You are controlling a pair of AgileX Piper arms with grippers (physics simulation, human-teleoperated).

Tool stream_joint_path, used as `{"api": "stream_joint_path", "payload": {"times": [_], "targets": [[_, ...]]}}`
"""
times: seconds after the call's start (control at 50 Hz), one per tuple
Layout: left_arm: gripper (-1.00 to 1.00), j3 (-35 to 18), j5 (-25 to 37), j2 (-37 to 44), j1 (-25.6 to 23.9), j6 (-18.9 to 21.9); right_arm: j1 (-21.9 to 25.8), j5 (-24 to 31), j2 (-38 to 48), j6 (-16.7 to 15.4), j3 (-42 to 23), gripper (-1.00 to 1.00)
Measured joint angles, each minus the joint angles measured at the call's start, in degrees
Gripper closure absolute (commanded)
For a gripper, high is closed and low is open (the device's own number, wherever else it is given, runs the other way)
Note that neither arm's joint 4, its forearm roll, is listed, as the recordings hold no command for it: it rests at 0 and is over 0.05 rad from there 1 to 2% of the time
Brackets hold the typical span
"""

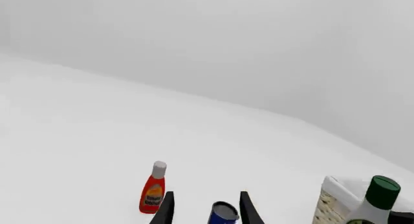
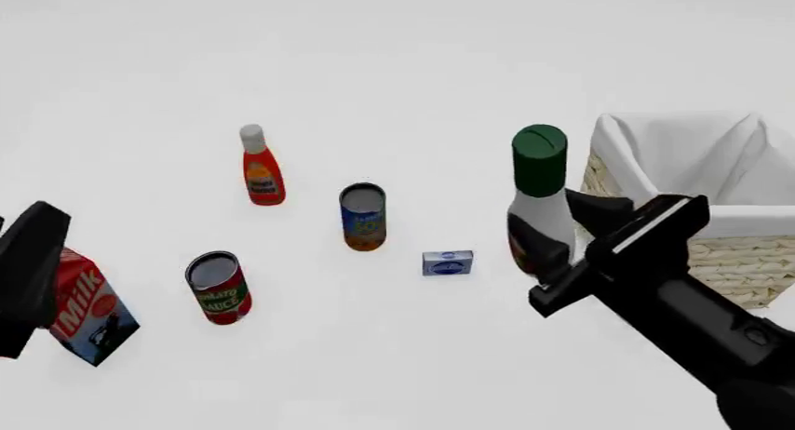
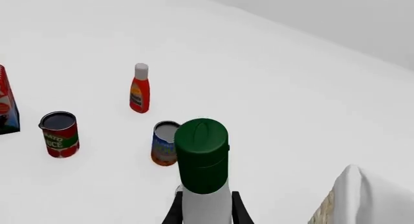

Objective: Pick the salad dressing and place it in the basket.

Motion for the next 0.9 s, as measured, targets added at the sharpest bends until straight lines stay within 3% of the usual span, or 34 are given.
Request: {"api": "stream_joint_path", "payload": {"times": [0.18, 0.38, 0.64, 0.9], "targets": [[-1.00, 8.17, 1.80, -9.46, 9.25, -1.79, -2.42, 3.52, -5.20, 0.91, -1.44, 1.00], [-1.00, 12.23, 2.12, -13.53, 15.06, -3.21, -6.75, 7.81, -11.20, 1.70, -4.99, 1.00], [-1.00, 13.95, 2.91, -15.23, 16.63, -3.03, -12.78, 11.60, -15.20, 2.43, -11.07, 1.00], [-1.00, 14.37, 3.44, -15.47, 16.40, -2.72, -18.01, 11.76, -15.06, 3.92, -14.88, 1.00]]}}
